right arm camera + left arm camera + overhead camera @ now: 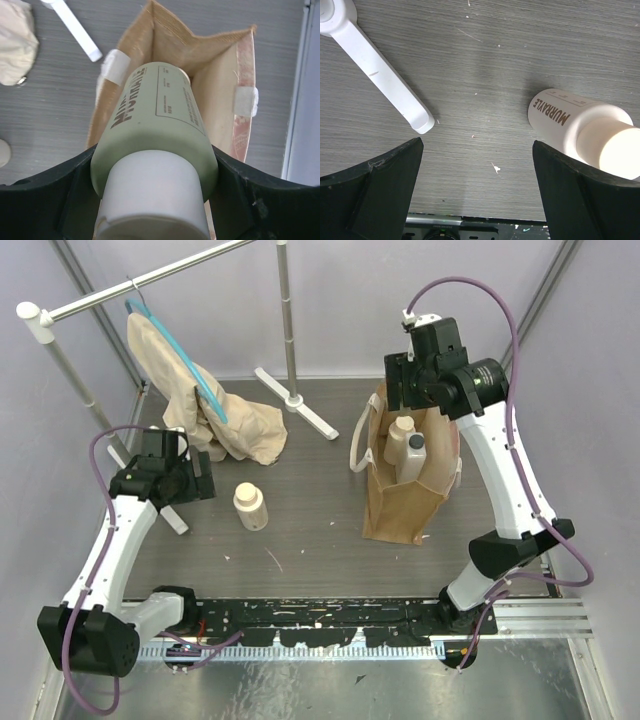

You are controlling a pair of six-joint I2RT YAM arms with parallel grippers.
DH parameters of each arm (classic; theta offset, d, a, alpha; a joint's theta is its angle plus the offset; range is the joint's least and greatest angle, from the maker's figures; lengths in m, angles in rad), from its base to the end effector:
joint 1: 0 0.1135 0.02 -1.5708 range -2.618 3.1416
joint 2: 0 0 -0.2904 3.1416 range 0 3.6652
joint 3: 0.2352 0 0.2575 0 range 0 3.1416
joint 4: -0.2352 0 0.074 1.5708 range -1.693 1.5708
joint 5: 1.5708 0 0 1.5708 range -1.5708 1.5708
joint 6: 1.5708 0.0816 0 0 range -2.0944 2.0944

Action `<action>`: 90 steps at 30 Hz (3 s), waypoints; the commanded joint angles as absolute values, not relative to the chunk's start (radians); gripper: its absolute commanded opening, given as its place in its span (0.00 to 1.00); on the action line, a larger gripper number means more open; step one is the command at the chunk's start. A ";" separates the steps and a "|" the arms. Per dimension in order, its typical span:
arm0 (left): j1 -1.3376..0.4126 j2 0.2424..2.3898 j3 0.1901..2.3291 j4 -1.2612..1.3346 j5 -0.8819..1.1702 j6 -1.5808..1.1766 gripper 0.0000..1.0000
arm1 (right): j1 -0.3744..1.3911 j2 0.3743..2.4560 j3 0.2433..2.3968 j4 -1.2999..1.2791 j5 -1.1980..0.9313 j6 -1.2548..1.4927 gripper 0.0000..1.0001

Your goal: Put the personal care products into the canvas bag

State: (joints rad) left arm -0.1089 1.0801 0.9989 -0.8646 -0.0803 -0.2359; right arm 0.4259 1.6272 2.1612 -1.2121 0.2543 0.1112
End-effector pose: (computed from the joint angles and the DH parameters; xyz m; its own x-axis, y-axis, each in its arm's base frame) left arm 0.2278 -0.0183 0.2832 -0.7983 -0.1471 -0.5841 -0.1284 0.9890 -0.0735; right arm 0.3186 0.1220 0.4866 -0.5923 -0.1508 -0.7915 -0.1567 0.9851 -0.0704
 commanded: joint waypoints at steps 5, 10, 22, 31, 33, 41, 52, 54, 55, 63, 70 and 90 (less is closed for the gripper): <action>-0.106 1.083 1.025 -0.853 -0.079 -0.224 0.98 | 0.407 1.550 2.042 -1.163 0.276 0.160 0.00; -0.106 1.090 1.023 -0.854 -0.077 -0.225 0.98 | 0.407 1.538 1.941 -1.151 0.185 0.182 0.00; -0.106 1.082 1.016 -0.857 -0.073 -0.225 0.98 | 0.353 1.540 1.702 -1.030 0.105 0.162 0.00; -0.106 1.073 1.009 -0.859 -0.082 -0.224 0.98 | 0.339 1.602 1.692 -0.970 0.081 0.128 0.00; -0.106 1.073 1.009 -0.859 -0.082 -0.223 0.98 | 0.337 1.617 1.685 -0.965 0.077 0.125 0.01; -0.106 1.072 1.006 -0.859 -0.082 -0.222 0.98 | 0.333 1.681 1.641 -0.940 0.089 0.115 0.00; -0.106 1.071 1.006 -0.858 -0.083 -0.224 0.98 | 0.323 1.747 1.602 -0.928 0.090 0.102 0.01; -0.106 1.072 1.005 -0.859 -0.083 -0.224 0.98 | 0.321 1.755 1.593 -0.921 0.085 0.101 0.01; -0.106 1.072 1.007 -0.859 -0.083 -0.224 0.98 | 0.321 1.759 1.588 -0.918 0.084 0.100 0.01; -0.106 1.077 1.014 -0.859 -0.083 -0.224 0.98 | 0.318 1.803 1.552 -0.901 0.064 0.092 0.05; -0.106 1.080 1.021 -0.864 -0.080 -0.225 0.98 | 0.318 1.804 1.544 -0.897 0.050 0.088 0.57; -0.105 1.078 1.060 -0.882 -0.019 -0.216 0.98 | 0.318 1.699 1.901 -1.107 0.105 0.100 1.00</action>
State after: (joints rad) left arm -0.1085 1.0893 1.0183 -0.8738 -0.0616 -0.2348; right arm 0.3233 1.7821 1.7977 -1.0531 0.0849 0.1001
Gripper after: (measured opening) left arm 0.978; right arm 0.990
